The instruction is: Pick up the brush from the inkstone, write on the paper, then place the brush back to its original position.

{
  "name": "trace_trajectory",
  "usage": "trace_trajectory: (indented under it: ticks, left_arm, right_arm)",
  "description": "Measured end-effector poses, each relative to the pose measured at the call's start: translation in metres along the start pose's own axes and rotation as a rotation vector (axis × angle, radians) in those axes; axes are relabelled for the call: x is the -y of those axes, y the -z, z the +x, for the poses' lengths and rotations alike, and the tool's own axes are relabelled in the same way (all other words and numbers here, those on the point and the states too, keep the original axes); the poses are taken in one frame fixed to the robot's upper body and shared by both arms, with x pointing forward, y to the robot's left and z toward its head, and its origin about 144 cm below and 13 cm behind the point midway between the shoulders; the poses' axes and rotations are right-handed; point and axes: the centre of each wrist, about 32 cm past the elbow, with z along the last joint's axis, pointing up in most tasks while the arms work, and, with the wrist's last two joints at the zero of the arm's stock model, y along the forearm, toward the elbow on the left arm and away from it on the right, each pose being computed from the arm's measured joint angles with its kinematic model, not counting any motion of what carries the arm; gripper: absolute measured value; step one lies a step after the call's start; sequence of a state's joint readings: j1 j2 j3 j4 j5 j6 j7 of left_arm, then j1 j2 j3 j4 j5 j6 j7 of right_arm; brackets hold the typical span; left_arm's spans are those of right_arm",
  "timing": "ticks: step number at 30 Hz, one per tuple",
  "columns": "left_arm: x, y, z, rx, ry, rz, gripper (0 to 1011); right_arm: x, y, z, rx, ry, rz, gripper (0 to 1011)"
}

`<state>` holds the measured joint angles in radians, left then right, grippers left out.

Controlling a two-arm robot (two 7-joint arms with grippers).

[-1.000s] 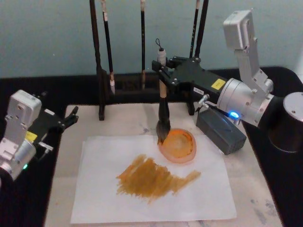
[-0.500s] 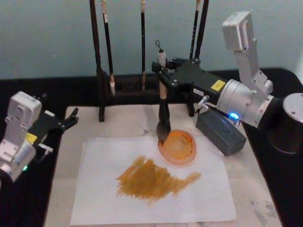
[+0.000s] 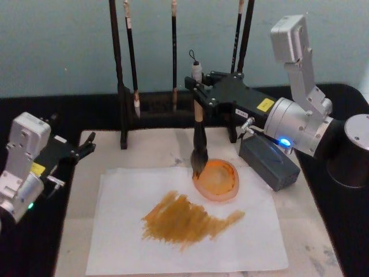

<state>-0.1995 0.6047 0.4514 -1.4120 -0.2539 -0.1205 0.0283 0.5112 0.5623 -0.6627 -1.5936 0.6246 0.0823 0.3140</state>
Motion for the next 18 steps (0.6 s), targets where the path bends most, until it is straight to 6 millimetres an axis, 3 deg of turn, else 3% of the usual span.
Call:
trace_trajectory:
  ticks: [18]
  left_arm:
    - [0.0000, 0.0000, 0.0000, 0.000, 0.000, 0.000, 1010]
  right_arm:
    - [0.0000, -0.0001, 0.0000, 0.000, 0.000, 0.000, 162]
